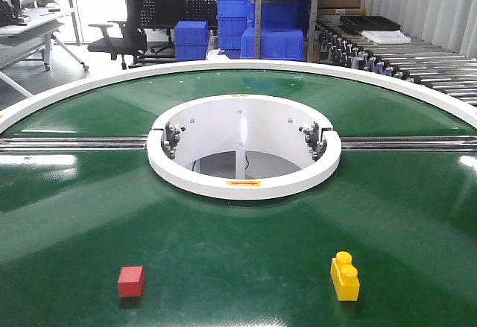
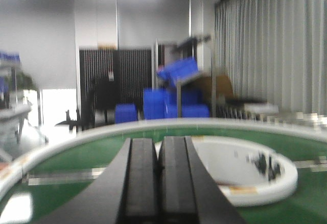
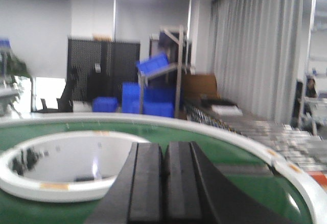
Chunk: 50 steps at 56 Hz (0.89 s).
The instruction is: Pick red and yellow blocks into blue bin
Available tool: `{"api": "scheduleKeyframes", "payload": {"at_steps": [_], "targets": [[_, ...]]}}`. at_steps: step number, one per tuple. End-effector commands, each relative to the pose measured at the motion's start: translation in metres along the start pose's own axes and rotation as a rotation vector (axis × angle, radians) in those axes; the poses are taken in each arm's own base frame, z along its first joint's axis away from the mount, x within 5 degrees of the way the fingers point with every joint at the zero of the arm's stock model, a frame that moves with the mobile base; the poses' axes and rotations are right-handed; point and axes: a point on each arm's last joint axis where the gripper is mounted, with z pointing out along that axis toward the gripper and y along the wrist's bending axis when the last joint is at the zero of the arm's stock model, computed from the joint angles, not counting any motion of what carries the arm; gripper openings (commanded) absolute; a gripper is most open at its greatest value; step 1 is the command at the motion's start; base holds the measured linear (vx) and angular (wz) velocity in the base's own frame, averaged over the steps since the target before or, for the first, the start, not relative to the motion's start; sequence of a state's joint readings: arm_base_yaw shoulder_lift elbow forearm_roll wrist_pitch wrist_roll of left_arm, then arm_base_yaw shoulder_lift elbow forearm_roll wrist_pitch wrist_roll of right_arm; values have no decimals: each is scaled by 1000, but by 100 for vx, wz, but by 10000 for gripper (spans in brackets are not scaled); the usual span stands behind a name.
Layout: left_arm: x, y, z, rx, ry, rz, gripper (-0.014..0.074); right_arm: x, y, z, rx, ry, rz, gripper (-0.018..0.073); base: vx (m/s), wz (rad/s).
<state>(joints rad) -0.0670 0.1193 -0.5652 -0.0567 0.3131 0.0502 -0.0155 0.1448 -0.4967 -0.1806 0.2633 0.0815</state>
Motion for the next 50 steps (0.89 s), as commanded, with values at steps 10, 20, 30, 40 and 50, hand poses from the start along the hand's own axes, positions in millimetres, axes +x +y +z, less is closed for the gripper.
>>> {"api": "scheduleKeyframes", "payload": {"at_steps": [10, 20, 30, 40, 50], "targets": [[-7, -1, 45, 13, 373, -20, 2, -4, -3, 42, 19, 332, -36, -11, 0, 0], [15, -1, 66, 17, 565, -24, 2, 18, -2, 62, 18, 540, -34, -11, 0, 0], [28, 0, 78, 16, 643, -25, 9, 28, 0, 72, 12, 621, -31, -3, 0, 0], [38, 0, 89, 15, 738, -23, 188, 32, 3, 77, -17, 656, -34, 121, 0, 0], [30, 2, 102, -14, 803, -38, 502, 39, 19, 85, -152, 701, -97, 400, 0, 0]]}}
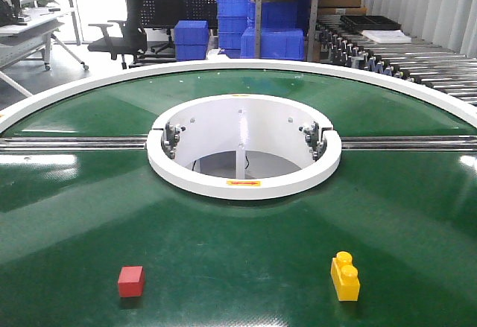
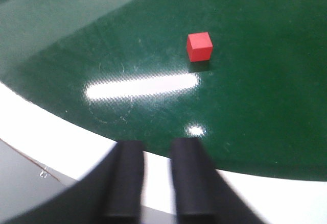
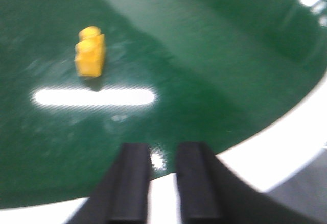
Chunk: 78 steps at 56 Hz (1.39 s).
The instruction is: Pick red and yellow blocks into blue bin
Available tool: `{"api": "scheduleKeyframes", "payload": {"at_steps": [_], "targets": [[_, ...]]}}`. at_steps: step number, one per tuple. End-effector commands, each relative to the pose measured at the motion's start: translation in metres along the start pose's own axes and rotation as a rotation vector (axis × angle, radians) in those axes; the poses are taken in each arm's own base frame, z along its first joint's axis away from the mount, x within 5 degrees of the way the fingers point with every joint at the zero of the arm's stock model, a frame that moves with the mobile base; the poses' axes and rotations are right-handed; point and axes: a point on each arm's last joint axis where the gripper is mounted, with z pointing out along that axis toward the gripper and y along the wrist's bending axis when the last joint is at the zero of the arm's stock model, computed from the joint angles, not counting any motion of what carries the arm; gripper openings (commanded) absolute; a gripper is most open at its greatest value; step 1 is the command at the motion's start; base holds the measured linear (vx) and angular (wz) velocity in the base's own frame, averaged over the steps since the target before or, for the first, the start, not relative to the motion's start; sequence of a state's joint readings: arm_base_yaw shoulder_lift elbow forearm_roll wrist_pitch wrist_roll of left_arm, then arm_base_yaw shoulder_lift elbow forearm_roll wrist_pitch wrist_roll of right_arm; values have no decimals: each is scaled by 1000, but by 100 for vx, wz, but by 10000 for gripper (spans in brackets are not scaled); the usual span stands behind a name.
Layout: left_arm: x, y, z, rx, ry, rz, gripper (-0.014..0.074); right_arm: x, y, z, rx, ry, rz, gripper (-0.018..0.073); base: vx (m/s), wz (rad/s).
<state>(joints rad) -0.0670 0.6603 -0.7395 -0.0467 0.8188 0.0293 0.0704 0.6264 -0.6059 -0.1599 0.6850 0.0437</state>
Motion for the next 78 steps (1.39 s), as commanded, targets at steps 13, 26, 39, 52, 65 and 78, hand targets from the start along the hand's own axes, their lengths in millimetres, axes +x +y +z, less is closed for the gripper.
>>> {"api": "scheduleKeyframes", "payload": {"at_steps": [13, 26, 39, 52, 65, 78], "targets": [[-36, 7, 8, -71, 73, -16, 719, -49, 14, 24, -71, 80, -41, 643, 0, 0], [-41, 6, 17, -58, 68, -25, 690, -95, 29, 83, -118, 215, 2, 644, 0, 0], [-41, 6, 17, -58, 63, -24, 605, -125, 50, 159, -181, 329, -10, 601, 0, 0], [-41, 6, 17, -59, 63, -23, 528, -134, 63, 237, -174, 426, -47, 585, 0, 0], [-41, 6, 17, -59, 63, -23, 503, -135, 72, 293, -158, 468, -76, 585, 0, 0], [-41, 6, 17, -59, 63, -23, 503, -127, 78, 320, -159, 493, -78, 582, 0, 0]]}}
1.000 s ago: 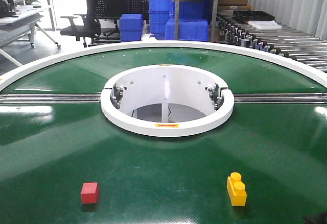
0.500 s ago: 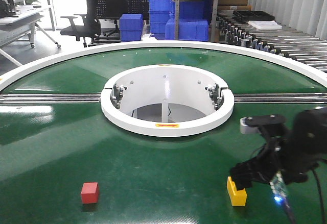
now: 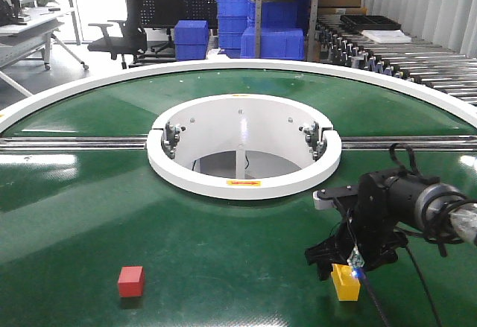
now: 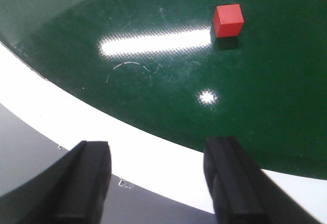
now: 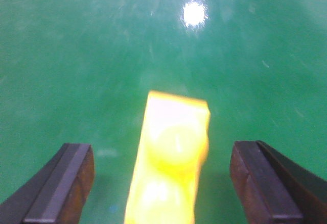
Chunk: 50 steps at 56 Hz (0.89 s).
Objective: Pick red and yellow blocks into blue bin
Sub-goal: 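Lower the right gripper onto the yellow block and close on it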
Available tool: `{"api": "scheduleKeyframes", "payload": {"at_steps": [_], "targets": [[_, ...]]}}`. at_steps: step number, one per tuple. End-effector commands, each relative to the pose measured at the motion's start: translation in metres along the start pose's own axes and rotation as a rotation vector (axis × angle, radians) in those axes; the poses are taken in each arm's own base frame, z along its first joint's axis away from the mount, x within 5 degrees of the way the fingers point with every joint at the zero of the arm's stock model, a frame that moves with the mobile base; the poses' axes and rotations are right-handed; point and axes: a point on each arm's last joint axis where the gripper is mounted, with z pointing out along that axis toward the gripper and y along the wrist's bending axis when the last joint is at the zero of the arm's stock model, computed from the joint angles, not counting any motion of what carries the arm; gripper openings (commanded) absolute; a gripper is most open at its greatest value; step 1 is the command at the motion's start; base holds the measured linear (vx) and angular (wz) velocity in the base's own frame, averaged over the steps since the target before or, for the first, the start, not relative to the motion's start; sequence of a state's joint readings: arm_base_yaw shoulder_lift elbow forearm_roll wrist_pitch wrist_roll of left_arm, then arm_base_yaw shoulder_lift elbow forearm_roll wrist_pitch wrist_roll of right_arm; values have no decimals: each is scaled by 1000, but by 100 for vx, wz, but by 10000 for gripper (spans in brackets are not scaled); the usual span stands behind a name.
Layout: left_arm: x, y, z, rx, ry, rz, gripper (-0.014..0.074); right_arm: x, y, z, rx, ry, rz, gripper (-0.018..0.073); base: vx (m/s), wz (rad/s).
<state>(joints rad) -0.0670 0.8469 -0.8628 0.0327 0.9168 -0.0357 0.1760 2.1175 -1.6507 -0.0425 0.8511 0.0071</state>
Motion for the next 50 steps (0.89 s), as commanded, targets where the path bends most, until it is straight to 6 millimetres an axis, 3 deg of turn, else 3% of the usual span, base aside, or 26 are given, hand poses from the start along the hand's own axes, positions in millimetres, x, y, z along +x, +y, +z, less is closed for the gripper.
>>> {"api": "scheduleKeyframes", "payload": {"at_steps": [1, 20, 41, 50], "targets": [[-13, 0, -8, 4, -97, -12, 503, -15, -1, -26, 11, -105, -16, 582, 0, 0], [-13, 0, -8, 4, -97, -12, 503, -13, 0, -18, 12, -85, -26, 568, 0, 0], [-13, 0, -8, 3, -98, -12, 503, -11, -1, -19, 12, -64, -26, 254, 0, 0], [-14, 0, -8, 3, -101, -12, 503, -11, -1, -35, 12, -77, -15, 172, 0, 0]]}}
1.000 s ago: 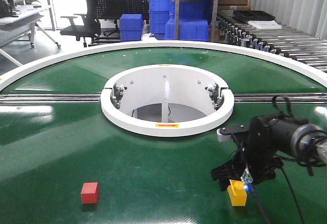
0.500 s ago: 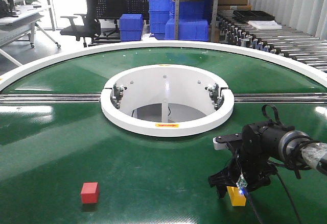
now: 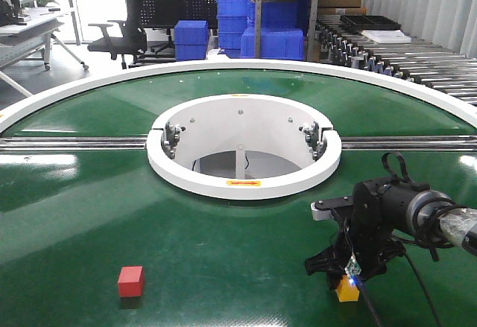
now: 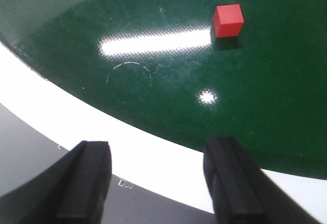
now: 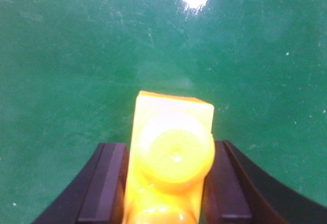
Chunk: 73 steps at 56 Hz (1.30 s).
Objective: Pick red and yellow blocks into blue bin
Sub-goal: 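Lower the right gripper onto the yellow block and close on it, then lift the yellow block with the right gripper toward the robot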
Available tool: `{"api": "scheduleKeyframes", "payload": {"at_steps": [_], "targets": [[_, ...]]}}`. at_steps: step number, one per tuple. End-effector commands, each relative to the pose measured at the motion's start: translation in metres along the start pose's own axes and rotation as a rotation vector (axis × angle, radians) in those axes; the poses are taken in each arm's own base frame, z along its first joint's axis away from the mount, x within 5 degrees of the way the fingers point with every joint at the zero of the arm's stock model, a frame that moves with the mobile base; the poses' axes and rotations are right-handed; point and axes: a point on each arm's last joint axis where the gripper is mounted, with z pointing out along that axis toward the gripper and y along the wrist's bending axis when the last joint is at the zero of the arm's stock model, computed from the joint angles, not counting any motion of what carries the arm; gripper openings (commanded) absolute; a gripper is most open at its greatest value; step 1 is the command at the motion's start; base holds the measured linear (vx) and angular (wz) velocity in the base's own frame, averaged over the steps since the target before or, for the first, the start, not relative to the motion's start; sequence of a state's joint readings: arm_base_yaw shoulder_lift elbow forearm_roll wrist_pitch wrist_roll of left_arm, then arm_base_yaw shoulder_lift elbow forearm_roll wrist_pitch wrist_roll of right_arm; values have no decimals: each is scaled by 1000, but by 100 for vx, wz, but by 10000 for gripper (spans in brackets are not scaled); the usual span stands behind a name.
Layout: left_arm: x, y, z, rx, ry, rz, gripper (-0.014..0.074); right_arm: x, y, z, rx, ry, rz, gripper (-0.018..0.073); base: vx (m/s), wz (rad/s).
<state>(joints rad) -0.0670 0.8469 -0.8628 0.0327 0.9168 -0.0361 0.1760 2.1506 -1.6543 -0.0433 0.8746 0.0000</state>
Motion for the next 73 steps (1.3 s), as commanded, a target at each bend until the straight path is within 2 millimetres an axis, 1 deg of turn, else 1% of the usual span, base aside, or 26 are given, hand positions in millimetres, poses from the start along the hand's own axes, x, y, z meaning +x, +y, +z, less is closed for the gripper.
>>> {"api": "scheduleKeyframes", "payload": {"at_steps": [1, 5, 9, 11, 12, 18, 19, 20, 21, 22, 23, 24, 26, 31, 33, 34, 41, 48, 54, 59, 64, 69, 73], "targets": [[-14, 0, -8, 3, -103, -11, 503, -13, -2, -54, 13, -136, -6, 166, 0, 0], [-15, 0, -8, 4, -113, -11, 503, -12, -1, -72, 1, -161, 4, 158, 0, 0], [-16, 0, -8, 4, -129, -11, 503, -12, 2, -97, -19, -209, 7, 157, 0, 0], [-17, 0, -8, 5, -135, -11, 503, -10, 5, -108, -27, -230, -1, 158, 0, 0], [-17, 0, -9, 5, -136, -11, 503, -9, 7, -118, -34, -252, -12, 158, 0, 0], [-17, 0, -9, 5, -137, -10, 503, 2, 22, -152, -50, -353, -77, 157, 0, 0], [-17, 0, -9, 4, -137, -9, 503, 5, 26, -156, -54, -364, -91, 157, 0, 0], [-17, 0, -9, 4, -137, -6, 503, 8, 29, -165, -56, -397, -101, 157, 0, 0], [-17, 0, -9, 4, -137, -3, 503, 12, 32, -167, -58, -404, -114, 157, 0, 0], [-17, 0, -9, 4, -137, -1, 503, 16, 34, -175, -60, -428, -123, 157, 0, 0], [-17, 0, -9, 4, -137, -1, 503, 20, 37, -177, -59, -441, -135, 157, 0, 0], [-17, 0, -9, 4, -137, -1, 503, 25, 38, -185, -61, -465, -140, 157, 0, 0], [-17, 0, -9, 4, -136, -1, 503, 34, 42, -194, -68, -497, -151, 157, 0, 0], [-17, 0, -9, 4, -136, -1, 503, 56, 47, -212, -80, -552, -169, 157, 0, 0], [-17, 0, -9, 4, -136, -1, 503, 67, 48, -219, -89, -569, -172, 157, 0, 0], [-17, 0, -9, 4, -136, -1, 503, 75, 48, -224, -91, -579, -176, 157, 0, 0], [-18, -2, -9, 18, -153, -6, 503, 111, 45, -238, -96, -601, -186, 157, 0, 0], [-20, -6, -7, 45, -160, -5, 503, 143, 40, -246, -93, -620, -194, 160, 0, 0], [-21, -12, -1, 78, -143, 20, 503, 167, 36, -252, -95, -642, -191, 167, 0, 0], [-23, -17, 6, 96, -120, 51, 503, 180, 34, -256, -99, -664, -187, 186, 0, 0], [-24, -23, 13, 116, -101, 64, 503, 189, 33, -260, -99, -683, -186, 213, 0, 0], [-27, -30, 22, 150, -87, 66, 503, 194, 32, -264, -99, -697, -186, 250, 0, 0], [-29, -36, 28, 182, -89, 103, 503, 196, 32, -266, -99, -707, -185, 284, 0, 0]]}}
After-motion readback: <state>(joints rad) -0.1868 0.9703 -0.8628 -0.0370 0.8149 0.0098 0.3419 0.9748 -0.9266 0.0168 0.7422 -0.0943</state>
